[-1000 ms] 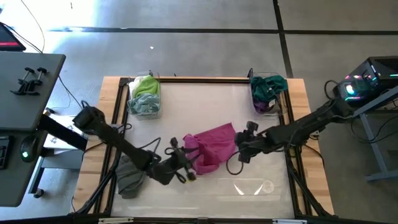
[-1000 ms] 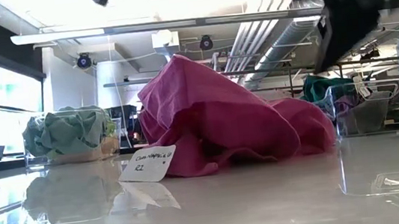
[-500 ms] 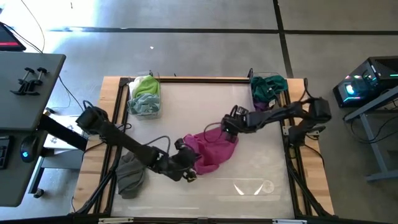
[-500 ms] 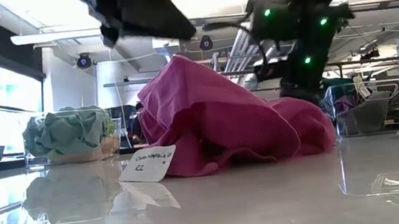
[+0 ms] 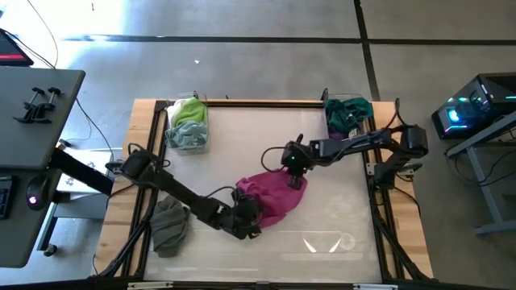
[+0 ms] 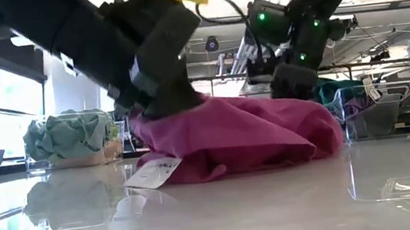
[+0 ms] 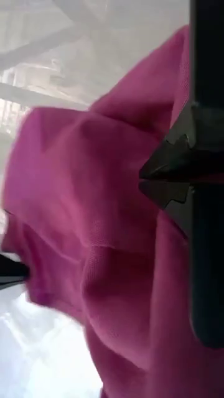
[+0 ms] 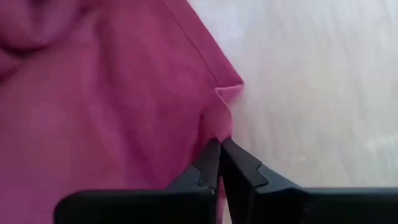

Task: Sort towels by color in basket
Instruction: Put the pink towel into the right transparent bin

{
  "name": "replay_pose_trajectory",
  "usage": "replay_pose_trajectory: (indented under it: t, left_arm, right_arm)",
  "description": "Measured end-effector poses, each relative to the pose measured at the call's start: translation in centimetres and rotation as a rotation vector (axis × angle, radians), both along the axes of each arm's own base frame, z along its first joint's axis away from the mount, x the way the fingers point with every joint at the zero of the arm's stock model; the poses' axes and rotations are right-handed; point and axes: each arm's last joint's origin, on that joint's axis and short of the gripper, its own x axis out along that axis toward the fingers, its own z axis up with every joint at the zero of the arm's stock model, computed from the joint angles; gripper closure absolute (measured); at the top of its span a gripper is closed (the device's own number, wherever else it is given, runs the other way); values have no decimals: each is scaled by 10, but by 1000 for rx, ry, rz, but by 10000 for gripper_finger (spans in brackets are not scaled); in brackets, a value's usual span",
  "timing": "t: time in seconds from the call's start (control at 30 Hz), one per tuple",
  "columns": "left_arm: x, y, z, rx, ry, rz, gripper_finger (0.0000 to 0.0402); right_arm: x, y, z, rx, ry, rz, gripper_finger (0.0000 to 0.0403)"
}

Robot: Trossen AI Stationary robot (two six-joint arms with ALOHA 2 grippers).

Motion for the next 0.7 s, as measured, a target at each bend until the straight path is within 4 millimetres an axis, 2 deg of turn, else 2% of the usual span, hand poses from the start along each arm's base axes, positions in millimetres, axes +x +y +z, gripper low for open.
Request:
replay_pose_trajectory:
  t: [0.1, 0.3, 0.43, 0.53, 0.7]
  left_arm:
    - [1, 2, -10, -20, 18, 22, 399]
    - [7, 10, -28, -43, 57, 31, 399]
    - [8, 12, -26, -52, 48, 31, 399]
    - [5, 5, -12, -13, 12, 16, 399]
    - [-2, -4, 21, 17, -44, -46, 399]
  right_arm:
    - [4, 13, 15, 2, -103, 50, 399]
    - [7, 52, 63, -16, -418, 205, 400]
    - [2, 85, 88, 34, -579, 410, 401]
    - [-1, 102, 91, 9, -606, 429, 402]
    - [14, 118, 72, -33, -625, 387, 402]
